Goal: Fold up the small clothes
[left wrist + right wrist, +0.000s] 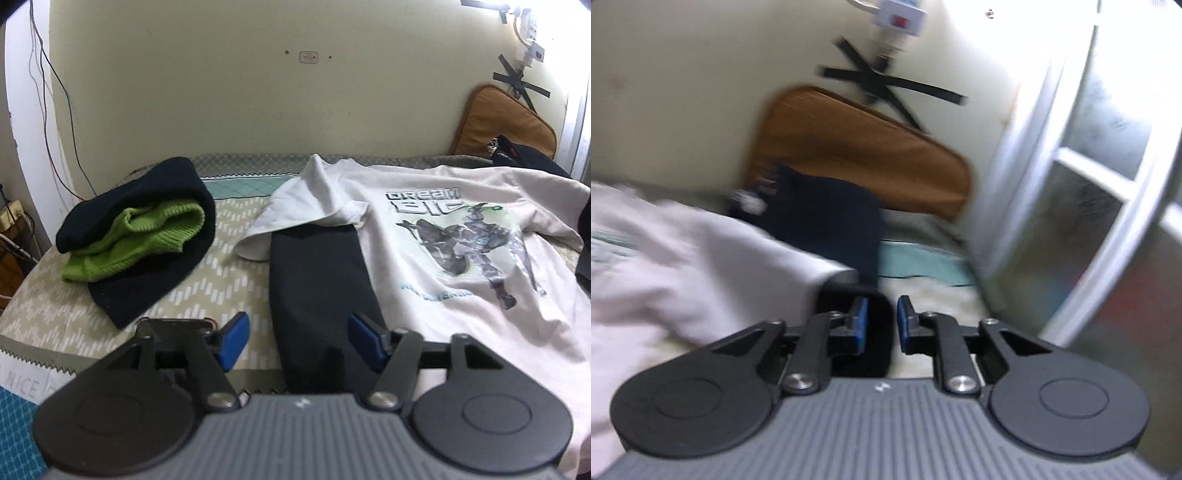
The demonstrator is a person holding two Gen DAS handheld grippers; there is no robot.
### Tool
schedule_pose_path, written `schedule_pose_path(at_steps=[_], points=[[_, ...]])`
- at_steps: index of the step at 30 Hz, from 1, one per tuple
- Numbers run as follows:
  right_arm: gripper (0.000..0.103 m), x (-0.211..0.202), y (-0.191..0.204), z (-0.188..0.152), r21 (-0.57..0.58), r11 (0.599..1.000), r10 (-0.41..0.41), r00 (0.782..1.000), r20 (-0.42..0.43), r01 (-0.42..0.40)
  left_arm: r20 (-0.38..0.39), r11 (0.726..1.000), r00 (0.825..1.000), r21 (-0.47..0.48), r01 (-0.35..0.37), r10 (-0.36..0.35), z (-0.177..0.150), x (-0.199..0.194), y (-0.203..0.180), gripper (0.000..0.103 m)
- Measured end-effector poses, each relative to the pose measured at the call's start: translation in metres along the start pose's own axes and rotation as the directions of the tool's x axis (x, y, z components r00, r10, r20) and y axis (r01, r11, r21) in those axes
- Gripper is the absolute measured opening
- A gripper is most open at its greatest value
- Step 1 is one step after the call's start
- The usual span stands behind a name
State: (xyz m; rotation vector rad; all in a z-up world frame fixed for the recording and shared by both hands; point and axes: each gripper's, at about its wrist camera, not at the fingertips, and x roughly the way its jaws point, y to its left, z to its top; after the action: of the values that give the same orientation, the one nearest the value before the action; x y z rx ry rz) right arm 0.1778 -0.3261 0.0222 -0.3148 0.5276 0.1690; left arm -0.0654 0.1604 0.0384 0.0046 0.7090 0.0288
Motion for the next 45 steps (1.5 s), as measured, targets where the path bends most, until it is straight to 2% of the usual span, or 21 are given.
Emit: schedule_pose_path(at_steps=[1, 3, 5, 8, 9, 10, 11, 12, 13, 14, 18, 20, 22, 24, 27, 28, 32, 35, 37, 42, 45], points=[[0.031, -0.007, 0.009, -0.001, -0.005, 0.999, 0.038, 0.999, 0.010, -0.038, -0.004, 1.000, 1.000, -0.005, 0.006, -0.006, -0.001, 0.000, -0.002, 0.074], [0.035, -0.018, 0.031, -0.001, -0.025, 0.988, 0.150, 0.988, 0.025, -0.150, -0.015, 1.000, 1.000, -0.013, 0.021, -0.021, -0.002, 0.001, -0.004, 0.077], [0.035, -0.023, 0.056, 0.000, -0.049, 0.961, 0.272, 0.962, 0.019, -0.271, -0.030, 0.999, 0.999, -0.007, 0.038, -0.038, -0.003, 0.001, -0.008, 0.076], [0.035, -0.027, 0.094, 0.007, -0.096, 0.900, 0.427, 0.904, 0.005, -0.425, -0.041, 0.998, 0.998, 0.020, 0.056, -0.055, -0.007, 0.000, -0.017, 0.067], [0.035, -0.027, 0.107, 0.012, -0.114, 0.880, 0.465, 0.885, -0.003, -0.462, -0.051, 0.998, 0.997, 0.028, 0.055, -0.054, -0.009, 0.001, -0.020, 0.056], [0.035, -0.026, 0.121, 0.014, -0.133, 0.856, 0.503, 0.864, -0.010, -0.500, -0.065, 0.998, 0.997, 0.037, 0.048, -0.046, -0.011, 0.003, -0.022, 0.040], [0.035, -0.029, 0.130, 0.025, -0.152, 0.834, 0.535, 0.844, -0.015, -0.531, -0.081, 0.998, 0.996, 0.044, 0.038, -0.034, -0.013, 0.006, -0.023, 0.032], [0.035, -0.029, 0.140, 0.029, -0.168, 0.811, 0.566, 0.824, -0.018, -0.560, -0.096, 0.998, 0.995, 0.044, 0.033, -0.028, -0.015, 0.008, -0.024, 0.016], [0.035, -0.028, 0.152, 0.031, -0.184, 0.788, 0.594, 0.804, -0.023, -0.588, -0.101, 0.999, 0.995, 0.041, 0.030, -0.026, -0.017, 0.009, -0.022, 0.009], [0.035, -0.027, 0.162, 0.034, -0.194, 0.769, 0.617, 0.787, -0.027, -0.609, -0.098, 0.999, 0.995, 0.034, 0.033, -0.030, -0.017, 0.010, -0.017, 0.008], [0.035, -0.020, 0.193, 0.040, -0.196, 0.706, 0.686, 0.726, -0.052, -0.681, -0.044, 0.994, 0.997, -0.082, 0.066, -0.069, -0.004, -0.004, 0.015, 0.006], [0.035, -0.016, 0.206, 0.041, -0.184, 0.680, 0.711, 0.700, -0.070, -0.709, 0.023, 0.984, 0.999, -0.173, 0.031, -0.027, 0.012, -0.018, 0.043, 0.004], [0.035, -0.013, 0.211, 0.038, -0.169, 0.651, 0.738, 0.669, -0.086, -0.740, 0.088, 0.960, 0.996, -0.278, 0.018, 0.007, 0.028, -0.034, 0.072, 0.004], [0.035, -0.014, 0.217, 0.036, -0.166, 0.633, 0.753, 0.651, -0.098, -0.757, 0.136, 0.925, 0.990, -0.369, 0.086, -0.037, 0.038, -0.046, 0.097, 0.004], [0.035, -0.005, 0.223, 0.032, -0.173, 0.648, 0.733, 0.669, -0.123, -0.741, 0.159, 0.929, 0.987, -0.364, 0.072, -0.014, 0.046, -0.056, 0.101, 0.004], [0.035, -0.003, 0.221, 0.033, -0.149, 0.650, 0.734, 0.666, -0.133, -0.745, 0.162, 0.929, 0.986, -0.361, 0.081, -0.024, 0.048, -0.057, 0.100, 0.004], [0.035, 0.004, 0.216, 0.043, -0.046, 0.611, 0.781, 0.611, -0.126, -0.790, 0.197, 0.916, 0.970, -0.346, 0.202, -0.139, 0.066, -0.054, 0.089, 0.004], [0.035, -0.005, 0.213, 0.054, -0.033, 0.598, 0.796, 0.599, -0.087, -0.801, 0.222, 0.924, 0.954, -0.281, 0.259, -0.200, 0.087, -0.052, 0.066, 0.004], [0.035, -0.009, 0.209, 0.057, -0.035, 0.605, 0.792, 0.606, -0.070, -0.795, 0.222, 0.927, 0.943, -0.228, 0.296, -0.247, 0.110, -0.047, 0.042, 0.004], [0.035, -0.004, 0.187, 0.051, 0.030, 0.659, 0.752, 0.657, -0.050, -0.751, 0.217, 0.930, 0.916, -0.078, 0.360, -0.336, 0.187, -0.034, -0.036, 0.005], [0.035, 0.001, 0.165, 0.046, 0.092, 0.694, 0.720, 0.693, -0.044, -0.715, 0.244, 0.901, 0.875, -0.010, 0.433, -0.418, 0.235, -0.031, -0.086, 0.009]])
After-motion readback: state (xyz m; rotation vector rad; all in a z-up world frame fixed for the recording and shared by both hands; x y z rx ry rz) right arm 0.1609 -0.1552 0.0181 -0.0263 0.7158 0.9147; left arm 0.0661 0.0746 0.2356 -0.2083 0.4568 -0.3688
